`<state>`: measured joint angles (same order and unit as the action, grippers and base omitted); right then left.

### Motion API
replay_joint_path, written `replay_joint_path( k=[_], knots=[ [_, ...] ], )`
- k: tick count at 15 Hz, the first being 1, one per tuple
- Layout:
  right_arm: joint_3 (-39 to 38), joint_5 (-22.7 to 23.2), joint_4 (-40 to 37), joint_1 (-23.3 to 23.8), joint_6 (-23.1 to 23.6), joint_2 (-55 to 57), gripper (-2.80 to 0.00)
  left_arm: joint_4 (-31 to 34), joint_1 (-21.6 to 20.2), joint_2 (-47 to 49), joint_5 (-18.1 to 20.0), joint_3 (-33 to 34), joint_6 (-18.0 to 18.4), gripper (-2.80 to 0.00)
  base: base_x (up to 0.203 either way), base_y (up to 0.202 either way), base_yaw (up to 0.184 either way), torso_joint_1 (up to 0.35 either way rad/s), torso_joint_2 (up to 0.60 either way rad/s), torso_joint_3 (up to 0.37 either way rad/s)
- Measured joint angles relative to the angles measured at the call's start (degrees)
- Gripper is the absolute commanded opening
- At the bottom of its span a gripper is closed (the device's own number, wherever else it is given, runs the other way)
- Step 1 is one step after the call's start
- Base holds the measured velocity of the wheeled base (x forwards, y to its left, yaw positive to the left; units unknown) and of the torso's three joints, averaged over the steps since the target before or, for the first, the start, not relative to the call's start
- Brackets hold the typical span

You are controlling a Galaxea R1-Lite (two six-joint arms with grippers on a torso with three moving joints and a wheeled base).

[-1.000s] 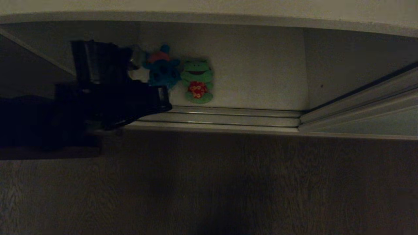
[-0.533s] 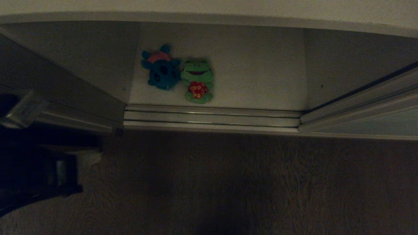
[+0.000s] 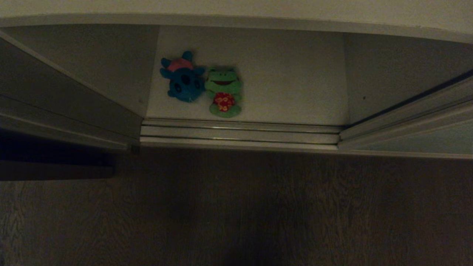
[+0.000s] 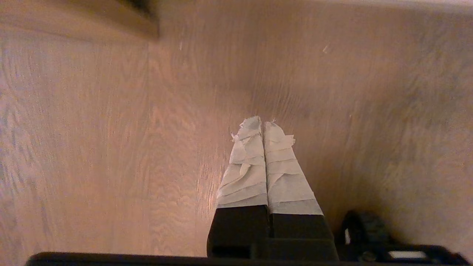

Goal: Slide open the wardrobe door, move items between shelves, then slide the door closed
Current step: Place the green doll on the lower shelf, then close the door

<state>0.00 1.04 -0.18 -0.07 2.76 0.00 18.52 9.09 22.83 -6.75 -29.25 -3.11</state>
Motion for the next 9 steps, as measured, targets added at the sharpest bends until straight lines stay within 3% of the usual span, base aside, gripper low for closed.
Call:
replay_joint_path(
  k=[3, 6, 9],
  knots=[
    [0.00, 0.00, 0.00, 0.00, 0.02, 0.00, -2.80, -4.07, -2.36, -5.04, 0.47, 7.39, -1.27, -2.80, 0.000, 0.000, 0.000, 0.000, 0.00, 0.000],
    [0.00, 0.00, 0.00, 0.00, 0.02, 0.00, -2.80, -6.65, -9.31, -9.04, 6.63, 10.88, 2.63, -2.80, 0.000, 0.000, 0.000, 0.000, 0.00, 0.000],
    [0.00, -0.02, 0.00, 0.00, 0.00, 0.00, -2.80, -8.87, -10.32, -17.01, 9.25, 18.19, 6.92, -2.80, 0.000, 0.000, 0.000, 0.000, 0.00, 0.000]
  ],
)
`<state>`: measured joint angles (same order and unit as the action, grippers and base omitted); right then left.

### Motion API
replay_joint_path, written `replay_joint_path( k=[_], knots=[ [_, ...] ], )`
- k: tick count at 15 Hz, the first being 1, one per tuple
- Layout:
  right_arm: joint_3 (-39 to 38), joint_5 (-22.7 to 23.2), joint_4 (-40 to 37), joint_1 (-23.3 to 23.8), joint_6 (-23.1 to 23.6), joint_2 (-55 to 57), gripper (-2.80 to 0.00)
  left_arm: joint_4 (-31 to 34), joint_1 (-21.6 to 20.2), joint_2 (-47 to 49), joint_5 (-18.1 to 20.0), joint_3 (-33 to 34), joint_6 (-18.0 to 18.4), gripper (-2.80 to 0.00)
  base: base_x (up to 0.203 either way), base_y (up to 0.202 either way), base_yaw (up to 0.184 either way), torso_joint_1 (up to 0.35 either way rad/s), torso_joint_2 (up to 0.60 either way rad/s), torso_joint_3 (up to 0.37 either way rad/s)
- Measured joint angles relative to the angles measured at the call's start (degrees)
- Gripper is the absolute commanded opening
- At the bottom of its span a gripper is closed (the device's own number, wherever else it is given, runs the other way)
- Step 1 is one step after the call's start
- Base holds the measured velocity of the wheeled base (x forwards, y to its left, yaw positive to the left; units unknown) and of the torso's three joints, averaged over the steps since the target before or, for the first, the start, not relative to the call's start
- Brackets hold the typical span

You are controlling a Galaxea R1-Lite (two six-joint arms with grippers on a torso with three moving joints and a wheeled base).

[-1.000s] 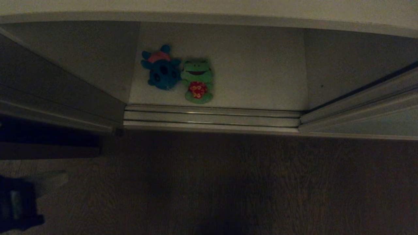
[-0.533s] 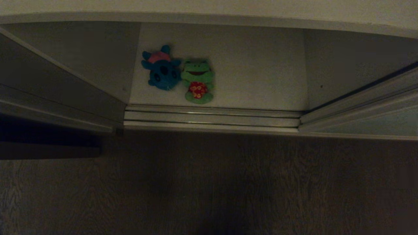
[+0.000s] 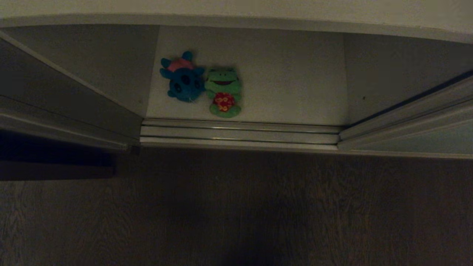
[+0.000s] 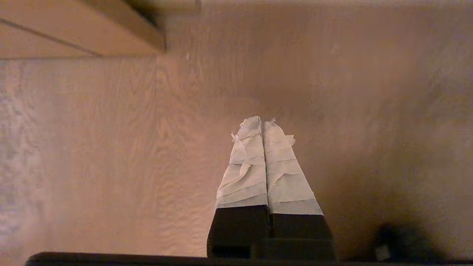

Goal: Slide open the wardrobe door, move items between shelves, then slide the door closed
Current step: Close the door

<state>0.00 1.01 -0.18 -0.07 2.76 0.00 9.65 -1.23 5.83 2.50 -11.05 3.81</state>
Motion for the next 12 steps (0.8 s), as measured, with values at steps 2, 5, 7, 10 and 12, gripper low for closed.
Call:
replay_joint_path(
  k=[2, 5, 7, 10, 12],
  knots=[
    [0.00, 0.02, 0.00, 0.00, 0.02, 0.00, -2.80, -7.44, 0.07, -3.32, -0.38, 7.46, 2.64, -2.80, 0.000, 0.000, 0.000, 0.000, 0.00, 0.000],
    [0.00, 0.00, 0.00, 0.00, 0.02, 0.00, -2.80, -9.92, 0.18, -5.25, -1.03, 10.52, 0.23, -2.80, 0.000, 0.000, 0.000, 0.000, 0.00, 0.000],
    [0.00, 0.02, 0.00, 0.00, 0.02, 0.00, -2.80, -9.67, 0.20, -5.72, -1.10, 10.85, 0.18, -2.80, 0.000, 0.000, 0.000, 0.000, 0.00, 0.000],
    [0.00, 0.02, 0.00, 0.00, 0.01, 0.00, -2.80, -9.05, 0.20, -5.93, -1.42, 10.94, 0.68, -2.80, 0.000, 0.000, 0.000, 0.000, 0.00, 0.000],
    [0.00, 0.00, 0.02, 0.00, 0.00, 0.00, -2.80, -9.10, 0.22, -5.96, -1.38, 10.98, 0.52, -2.80, 0.000, 0.000, 0.000, 0.002, 0.00, 0.081]
  ],
)
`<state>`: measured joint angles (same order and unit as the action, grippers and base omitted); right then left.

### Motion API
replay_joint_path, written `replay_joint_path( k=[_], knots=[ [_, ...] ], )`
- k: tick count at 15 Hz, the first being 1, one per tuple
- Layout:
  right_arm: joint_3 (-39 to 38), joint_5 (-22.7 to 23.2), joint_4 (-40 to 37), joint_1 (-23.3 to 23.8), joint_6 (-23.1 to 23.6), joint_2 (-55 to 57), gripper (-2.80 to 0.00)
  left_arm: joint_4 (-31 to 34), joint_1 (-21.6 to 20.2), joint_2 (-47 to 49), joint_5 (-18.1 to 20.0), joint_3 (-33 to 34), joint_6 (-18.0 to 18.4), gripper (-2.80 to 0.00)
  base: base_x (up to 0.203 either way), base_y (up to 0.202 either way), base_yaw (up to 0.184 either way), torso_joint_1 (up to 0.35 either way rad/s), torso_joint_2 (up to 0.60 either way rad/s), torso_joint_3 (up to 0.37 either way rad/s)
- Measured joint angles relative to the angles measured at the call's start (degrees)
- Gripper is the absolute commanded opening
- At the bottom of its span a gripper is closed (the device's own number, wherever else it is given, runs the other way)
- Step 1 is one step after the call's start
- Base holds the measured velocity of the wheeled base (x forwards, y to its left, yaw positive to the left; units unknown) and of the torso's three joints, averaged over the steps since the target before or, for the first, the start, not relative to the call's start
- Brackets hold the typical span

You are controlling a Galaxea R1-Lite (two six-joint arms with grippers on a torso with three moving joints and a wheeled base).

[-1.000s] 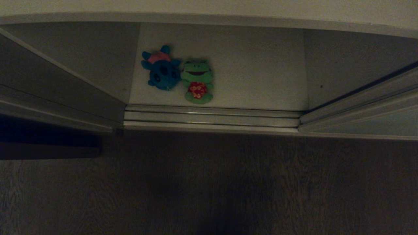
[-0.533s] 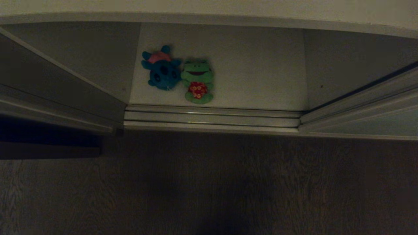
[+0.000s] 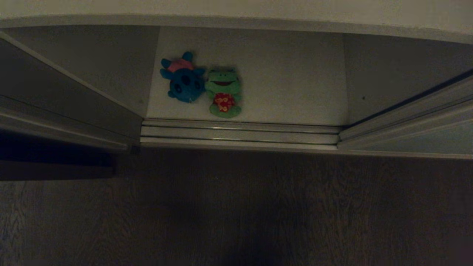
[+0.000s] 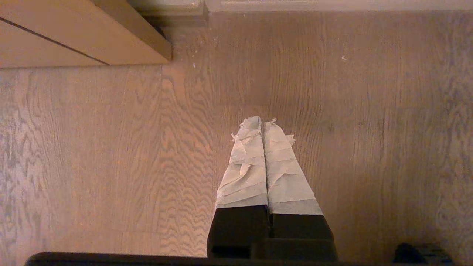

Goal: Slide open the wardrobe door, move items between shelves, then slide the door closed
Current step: Close the door

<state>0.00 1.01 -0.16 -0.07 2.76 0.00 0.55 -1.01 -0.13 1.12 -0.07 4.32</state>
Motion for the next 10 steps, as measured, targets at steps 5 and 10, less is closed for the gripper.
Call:
replay_joint_path(
  k=[5, 10],
  knots=[
    [0.00, 0.02, -0.01, 0.00, 0.02, 0.00, -2.80, -0.27, 0.00, -0.05, 0.17, 0.05, -0.39, -2.80, 0.000, 0.000, 0.000, 0.001, 0.00, 0.178],
    [0.00, 0.04, -0.02, 0.00, 0.02, 0.00, -2.80, -0.26, 0.00, -0.07, 0.20, 0.07, -0.34, -2.80, 0.000, 0.000, 0.000, 0.001, 0.01, 0.201]
  ],
)
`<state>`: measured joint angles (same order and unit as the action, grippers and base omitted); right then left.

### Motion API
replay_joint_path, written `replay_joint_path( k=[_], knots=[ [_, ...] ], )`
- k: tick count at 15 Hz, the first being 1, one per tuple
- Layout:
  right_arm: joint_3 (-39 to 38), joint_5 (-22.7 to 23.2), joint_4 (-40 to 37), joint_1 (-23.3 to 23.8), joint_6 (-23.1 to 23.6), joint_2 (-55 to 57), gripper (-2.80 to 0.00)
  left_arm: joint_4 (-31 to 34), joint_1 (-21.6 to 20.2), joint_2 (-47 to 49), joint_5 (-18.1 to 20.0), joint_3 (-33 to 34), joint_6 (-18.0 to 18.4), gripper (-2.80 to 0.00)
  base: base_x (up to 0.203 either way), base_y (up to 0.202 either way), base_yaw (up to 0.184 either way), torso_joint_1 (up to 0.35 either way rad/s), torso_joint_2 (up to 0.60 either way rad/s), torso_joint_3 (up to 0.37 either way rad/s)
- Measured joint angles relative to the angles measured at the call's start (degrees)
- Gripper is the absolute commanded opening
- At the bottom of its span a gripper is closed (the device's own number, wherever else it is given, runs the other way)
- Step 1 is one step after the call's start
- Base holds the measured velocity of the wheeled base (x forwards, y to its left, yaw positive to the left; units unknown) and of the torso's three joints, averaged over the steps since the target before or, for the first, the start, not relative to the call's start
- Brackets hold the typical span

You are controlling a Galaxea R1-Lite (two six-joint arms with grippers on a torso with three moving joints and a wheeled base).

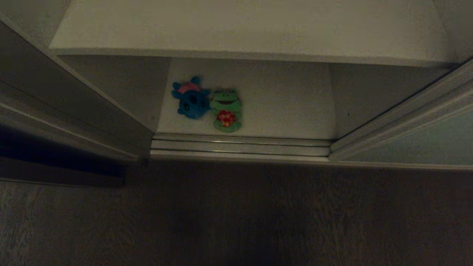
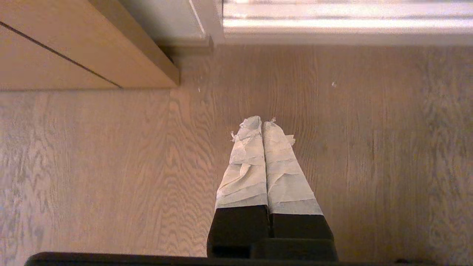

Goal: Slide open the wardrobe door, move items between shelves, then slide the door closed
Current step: Close the door

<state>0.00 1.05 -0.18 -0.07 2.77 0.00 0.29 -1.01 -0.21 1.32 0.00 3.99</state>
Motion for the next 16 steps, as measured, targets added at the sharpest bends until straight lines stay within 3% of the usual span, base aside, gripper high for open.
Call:
replay_joint_path(
  k=[16],
  knots=[
    [0.00, -0.04, 0.00, 0.00, -0.01, -0.02, -2.80, -0.11, 0.05, 0.05, -0.02, 0.00, -0.45, -2.80, 0.000, 0.000, 0.000, 0.002, 0.00, 0.202]
  ],
)
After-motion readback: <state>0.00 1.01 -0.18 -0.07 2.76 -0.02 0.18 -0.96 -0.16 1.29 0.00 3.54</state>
